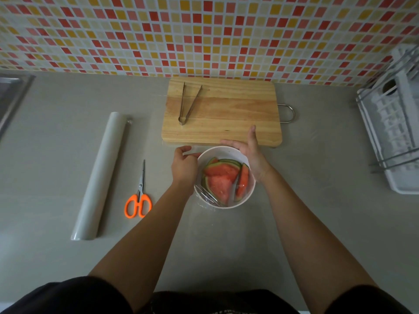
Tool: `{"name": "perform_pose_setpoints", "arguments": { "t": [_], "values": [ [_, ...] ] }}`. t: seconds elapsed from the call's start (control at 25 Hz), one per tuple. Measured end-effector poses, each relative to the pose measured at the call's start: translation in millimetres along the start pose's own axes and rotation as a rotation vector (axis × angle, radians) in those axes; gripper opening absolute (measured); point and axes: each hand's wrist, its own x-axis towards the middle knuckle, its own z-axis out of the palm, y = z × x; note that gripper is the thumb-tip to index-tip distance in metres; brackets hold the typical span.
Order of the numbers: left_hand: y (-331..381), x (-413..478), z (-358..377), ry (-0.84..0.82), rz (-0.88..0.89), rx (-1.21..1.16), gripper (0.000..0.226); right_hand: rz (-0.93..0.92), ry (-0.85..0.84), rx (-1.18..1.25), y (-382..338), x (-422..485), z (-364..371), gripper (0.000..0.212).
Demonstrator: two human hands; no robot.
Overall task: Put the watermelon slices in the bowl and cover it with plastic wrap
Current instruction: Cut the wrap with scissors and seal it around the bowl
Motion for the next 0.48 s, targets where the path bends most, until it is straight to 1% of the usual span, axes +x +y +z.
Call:
{"name": "perform_pose_setpoints", "arguments": {
  "t": [0.08,0.12,0.16,0.24,0.28,0.32,0.36,0.4,0.44,0.48],
  "values": [
    [-1,2,0,0.004,-0.009,-0.005,0.038,0.021,0.028,0.069,0,-1,-1,0.097],
    [0,3,-1,0.003,-0.017,-0.006,0.037,-0.003,0.062,0.126,0,-3,-3,0.098],
    [0,3,-1,-0.002,-0.019,-0.009,0.037,-0.072,0.139,0.173,0,-5,-5,0.097],
    [-1,4,-2,-0.013,-0.023,-0.010,0.037,-0.258,0.349,0.208,4,-11,-12,0.089],
    [-2,5,-1,-0.014,-0.024,-0.004,0.037,-0.325,0.388,0.207,7,-15,-14,0.086],
    [-3,7,-1,-0.012,-0.019,-0.003,0.037,-0.380,0.347,0.214,12,-21,-14,0.087],
    [-3,8,-1,-0.007,-0.017,-0.001,0.036,-0.390,0.260,0.237,17,-27,-11,0.093],
    [-3,8,-1,-0.003,-0.016,-0.009,0.036,-0.355,0.167,0.277,23,-31,-6,0.097],
    [-2,8,0,0.001,-0.023,-0.005,0.036,-0.311,0.116,0.322,28,-32,0,0.096],
    [-2,8,1,0.006,-0.029,-0.005,0.036,-0.269,0.111,0.362,33,-30,5,0.091]
  ]
}}
